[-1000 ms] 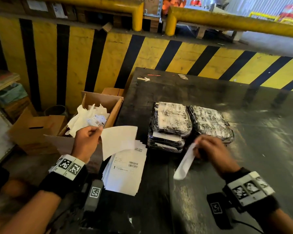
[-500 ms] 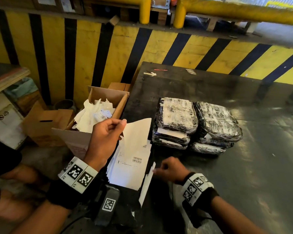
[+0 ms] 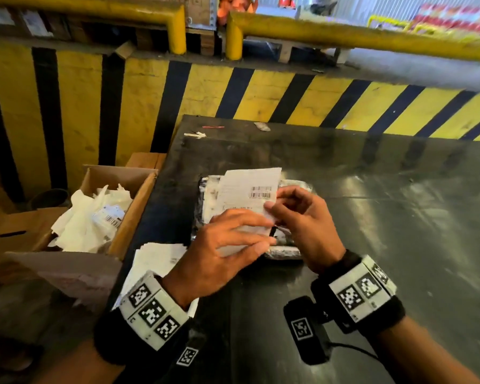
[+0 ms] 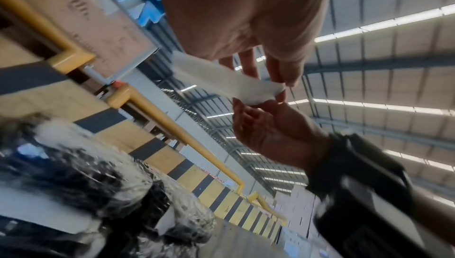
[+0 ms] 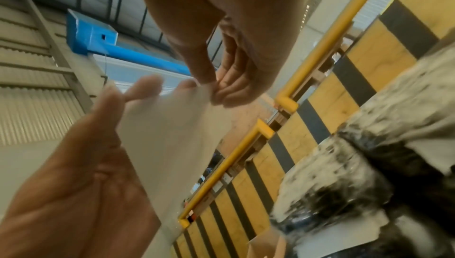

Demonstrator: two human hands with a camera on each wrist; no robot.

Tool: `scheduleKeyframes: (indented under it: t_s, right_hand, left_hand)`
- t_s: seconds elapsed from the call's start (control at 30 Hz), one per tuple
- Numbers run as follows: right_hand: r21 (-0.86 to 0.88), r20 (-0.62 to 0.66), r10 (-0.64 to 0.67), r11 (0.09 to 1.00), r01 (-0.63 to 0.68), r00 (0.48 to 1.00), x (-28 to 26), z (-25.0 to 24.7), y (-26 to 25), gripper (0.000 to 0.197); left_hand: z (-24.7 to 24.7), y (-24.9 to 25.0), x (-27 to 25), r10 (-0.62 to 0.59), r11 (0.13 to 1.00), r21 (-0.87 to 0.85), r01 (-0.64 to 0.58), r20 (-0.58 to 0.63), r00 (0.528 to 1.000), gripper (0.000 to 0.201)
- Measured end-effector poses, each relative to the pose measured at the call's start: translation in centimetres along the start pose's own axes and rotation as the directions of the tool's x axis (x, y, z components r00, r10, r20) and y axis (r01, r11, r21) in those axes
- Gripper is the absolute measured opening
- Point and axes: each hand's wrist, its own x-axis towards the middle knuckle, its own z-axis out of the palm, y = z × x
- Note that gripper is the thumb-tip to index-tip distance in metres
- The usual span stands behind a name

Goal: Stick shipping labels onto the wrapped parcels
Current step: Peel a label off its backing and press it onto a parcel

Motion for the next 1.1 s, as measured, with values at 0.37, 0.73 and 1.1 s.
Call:
scheduleKeyframes:
  t_s: [0.37, 0.73, 1.1]
  right_hand:
    - [-0.019, 0.009, 0.183, 0.983, -0.183, 0.983, 1.6, -11.8, 0.8, 0.014]
    - [-0.455, -0.013, 0.29, 0.851, -0.264, 0.957, 9.0, -16.1, 4.5, 0.028]
    - [-0.597, -0.034, 0.369, 0.738, -0.315, 0.929, 17.7, -16.2, 8.0, 0.03]
  left_hand:
    - [6.0, -3.1, 6.5, -0.652, 0.748, -0.337, 0.571, -0.216, 0.727, 0.005]
    - [9.9, -6.7, 10.5, -0.738, 0.671, -0.17, 0.722, -0.248, 0.628, 0.007]
    - [9.6, -13.6, 16.1, -0.807, 0.526, 0.04, 0.849, -0.292, 0.514, 0.025]
